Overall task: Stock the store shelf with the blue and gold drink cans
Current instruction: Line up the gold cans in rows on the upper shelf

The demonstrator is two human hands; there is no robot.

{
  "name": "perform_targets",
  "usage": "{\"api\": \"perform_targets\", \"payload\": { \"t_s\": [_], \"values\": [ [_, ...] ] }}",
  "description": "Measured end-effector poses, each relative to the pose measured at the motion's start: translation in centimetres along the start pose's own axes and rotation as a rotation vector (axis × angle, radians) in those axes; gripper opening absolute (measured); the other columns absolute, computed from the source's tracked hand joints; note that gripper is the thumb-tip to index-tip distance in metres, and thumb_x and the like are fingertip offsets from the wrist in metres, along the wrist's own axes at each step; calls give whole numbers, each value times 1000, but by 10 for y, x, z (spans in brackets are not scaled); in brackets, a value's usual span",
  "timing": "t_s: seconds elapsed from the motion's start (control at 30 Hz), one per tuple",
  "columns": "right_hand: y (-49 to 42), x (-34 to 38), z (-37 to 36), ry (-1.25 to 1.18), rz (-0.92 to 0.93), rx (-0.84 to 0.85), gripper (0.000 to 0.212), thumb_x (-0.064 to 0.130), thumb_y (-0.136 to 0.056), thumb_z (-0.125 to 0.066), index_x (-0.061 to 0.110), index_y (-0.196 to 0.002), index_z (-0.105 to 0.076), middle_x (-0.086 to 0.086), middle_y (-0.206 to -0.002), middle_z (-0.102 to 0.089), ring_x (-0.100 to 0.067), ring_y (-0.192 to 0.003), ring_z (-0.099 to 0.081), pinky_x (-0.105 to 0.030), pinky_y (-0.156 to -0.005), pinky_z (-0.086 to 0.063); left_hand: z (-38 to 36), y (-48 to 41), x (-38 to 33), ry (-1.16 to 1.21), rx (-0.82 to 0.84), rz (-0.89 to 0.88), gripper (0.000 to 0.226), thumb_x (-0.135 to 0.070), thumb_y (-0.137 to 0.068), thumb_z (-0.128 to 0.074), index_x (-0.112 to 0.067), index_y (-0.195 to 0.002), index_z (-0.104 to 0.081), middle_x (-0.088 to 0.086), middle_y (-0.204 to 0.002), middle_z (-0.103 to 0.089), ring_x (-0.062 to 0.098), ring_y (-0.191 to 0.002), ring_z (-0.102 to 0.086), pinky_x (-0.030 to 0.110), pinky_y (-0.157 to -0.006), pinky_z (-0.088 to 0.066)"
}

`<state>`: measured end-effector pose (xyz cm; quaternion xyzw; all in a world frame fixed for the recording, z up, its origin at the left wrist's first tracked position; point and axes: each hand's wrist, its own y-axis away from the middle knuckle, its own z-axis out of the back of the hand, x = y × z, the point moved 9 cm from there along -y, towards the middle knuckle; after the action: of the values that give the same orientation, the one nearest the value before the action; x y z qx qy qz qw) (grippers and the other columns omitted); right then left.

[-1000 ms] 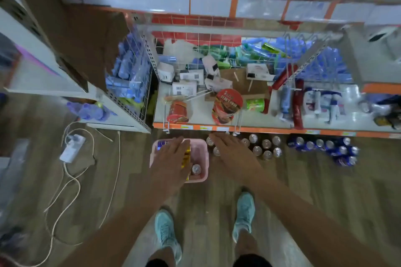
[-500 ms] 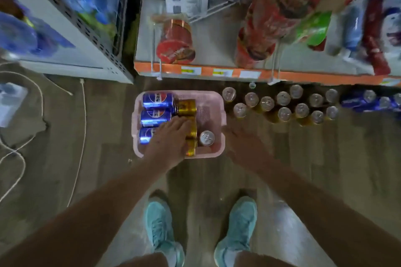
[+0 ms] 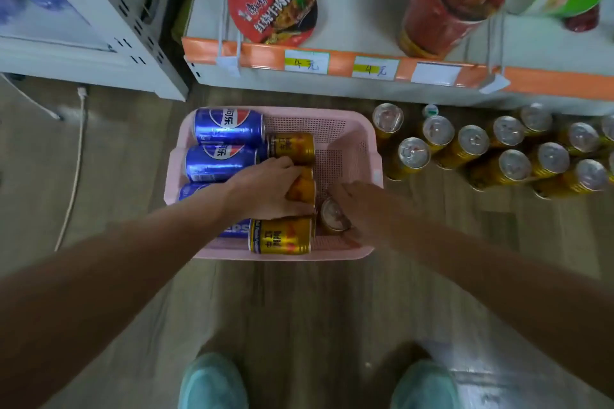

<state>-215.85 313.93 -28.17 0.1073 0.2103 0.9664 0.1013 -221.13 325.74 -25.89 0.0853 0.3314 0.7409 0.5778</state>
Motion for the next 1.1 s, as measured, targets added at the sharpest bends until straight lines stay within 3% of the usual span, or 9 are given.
{"api": "perform_targets", "payload": {
  "t_s": [0.17,0.23,0.37,0.5,0.6,0.7,0.83,0.97,1.1],
  "values": [
    [-2,-12,4,-230,-51,-3,69,53,-80,-74,33,-137,-39,9,-131,-60,-15,-112,-61,-27,-91,-51,2,-6,0,-34,1,-15,70,-67,-90,-54,-21,-141,-42,0,-137,-51,20,-122,-52,38,-99,-44],
    [1,-16,14,-338,-78,0,70,49,-78,-77,35,-135,-39,11,-126,-61,-14,-108,-62,-26,-88,-54,7,1,5,106,-54,13,60,-61,-92,-58,-24,-137,-42,0,-131,-57,18,-113,-57,34,-91,-46],
    [8,-32,55,-541,-144,-50,75,44,-72,-83,33,-124,-31,16,-100,-56,-3,-85,-58,-16,-63,-48,36,15,8,502,-192,-8,54,-51,-96,-58,-27,-140,-38,-4,-123,-57,16,-107,-58,31,-84,-51],
    [11,-49,91,-954,-131,-156,63,29,-73,-86,32,-120,-46,9,-108,-66,-6,-98,-67,-25,-76,-56,63,23,11,832,-341,28,55,-62,-97,-45,-19,-132,-45,7,-117,-63,23,-106,-63,45,-92,-54],
    [10,-61,105,-1250,-141,-251,55,18,-79,-83,26,-123,-51,2,-116,-68,-13,-108,-67,-25,-82,-55,72,22,15,1200,-391,92,60,-71,-92,-43,-23,-128,-51,3,-118,-68,19,-107,-66,44,-97,-52],
    [7,-69,110,-1490,-135,-305,56,30,-79,-81,27,-128,-54,1,-121,-69,-20,-111,-68,-40,-91,-55,82,22,10,1470,-393,72,51,-67,-94,-47,-25,-121,-59,-3,-108,-75,16,-101,-72,40,-90,-54],
    [5,-77,121,-1799,-134,-413,66,39,-76,-78,14,-133,-54,-9,-116,-70,-27,-104,-70,-43,-81,-56,95,18,-6,1704,-287,-97,58,-44,-89,-72,-19,-138,-54,11,-127,-69,33,-117,-67,56,-106,-46],
    [8,-78,140,-1810,-90,-411,63,36,-84,-75,11,-136,-52,-16,-127,-66,-33,-116,-65,-46,-97,-53,108,18,-7,1722,-362,-126,72,-29,-73,-85,-23,-137,-52,12,-125,-69,34,-113,-68,59,-101,-50],
    [17,-85,164,-1626,-152,-532,58,40,-71,-86,21,-120,-62,-10,-114,-72,-28,-104,-71,-47,-92,-57,124,20,-12,1706,-446,-149,61,-26,-73,-85,-24,-128,-58,11,-120,-71,34,-111,-69,61,-100,-50]
  ]
}}
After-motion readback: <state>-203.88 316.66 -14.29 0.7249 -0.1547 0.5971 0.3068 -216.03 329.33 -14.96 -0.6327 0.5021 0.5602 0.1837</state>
